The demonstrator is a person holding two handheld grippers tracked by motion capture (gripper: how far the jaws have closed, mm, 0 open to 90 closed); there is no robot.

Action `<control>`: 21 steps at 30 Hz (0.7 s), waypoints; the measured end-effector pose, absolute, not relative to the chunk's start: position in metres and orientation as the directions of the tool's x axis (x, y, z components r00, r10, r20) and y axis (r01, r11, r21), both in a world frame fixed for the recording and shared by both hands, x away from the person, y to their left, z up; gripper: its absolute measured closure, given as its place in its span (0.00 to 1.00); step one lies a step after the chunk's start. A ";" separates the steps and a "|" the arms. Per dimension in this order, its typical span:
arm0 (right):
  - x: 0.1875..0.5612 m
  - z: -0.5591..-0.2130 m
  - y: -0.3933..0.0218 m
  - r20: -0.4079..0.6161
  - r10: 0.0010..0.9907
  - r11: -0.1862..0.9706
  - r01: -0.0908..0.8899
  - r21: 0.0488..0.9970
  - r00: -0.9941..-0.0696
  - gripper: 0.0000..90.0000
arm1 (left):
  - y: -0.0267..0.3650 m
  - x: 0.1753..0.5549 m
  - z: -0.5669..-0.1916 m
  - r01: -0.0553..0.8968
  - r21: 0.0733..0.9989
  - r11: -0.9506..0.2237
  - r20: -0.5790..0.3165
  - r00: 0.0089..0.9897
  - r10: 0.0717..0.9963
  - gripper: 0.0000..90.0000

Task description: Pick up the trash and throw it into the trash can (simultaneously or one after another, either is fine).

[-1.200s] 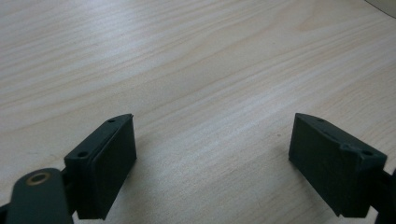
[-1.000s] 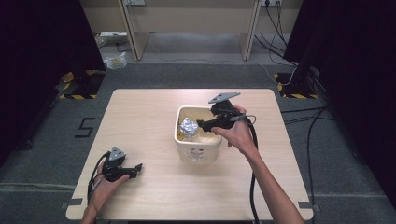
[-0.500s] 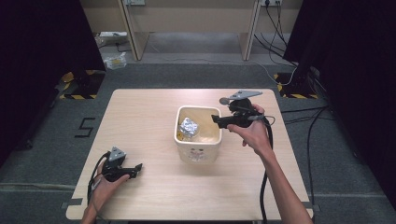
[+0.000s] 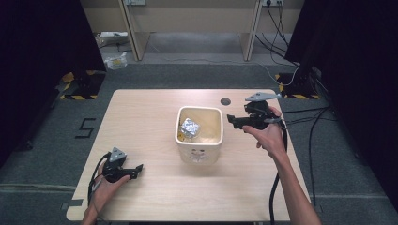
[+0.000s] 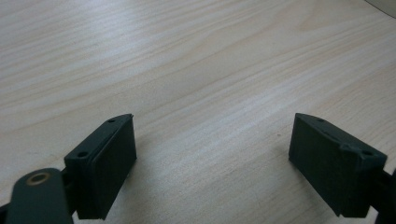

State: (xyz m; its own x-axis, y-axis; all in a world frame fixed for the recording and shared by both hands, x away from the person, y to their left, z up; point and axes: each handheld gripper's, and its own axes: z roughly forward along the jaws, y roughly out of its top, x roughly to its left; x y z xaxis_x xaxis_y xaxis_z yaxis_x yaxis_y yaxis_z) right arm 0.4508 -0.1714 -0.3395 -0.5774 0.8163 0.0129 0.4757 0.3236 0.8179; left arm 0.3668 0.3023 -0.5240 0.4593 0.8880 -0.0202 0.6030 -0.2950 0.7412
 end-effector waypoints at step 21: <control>0.447 -0.360 -0.210 0.012 0.862 0.289 0.512 0.809 -0.506 0.23 | 0.302 0.367 -0.524 0.603 0.742 -0.295 -0.020 0.459 0.888 0.15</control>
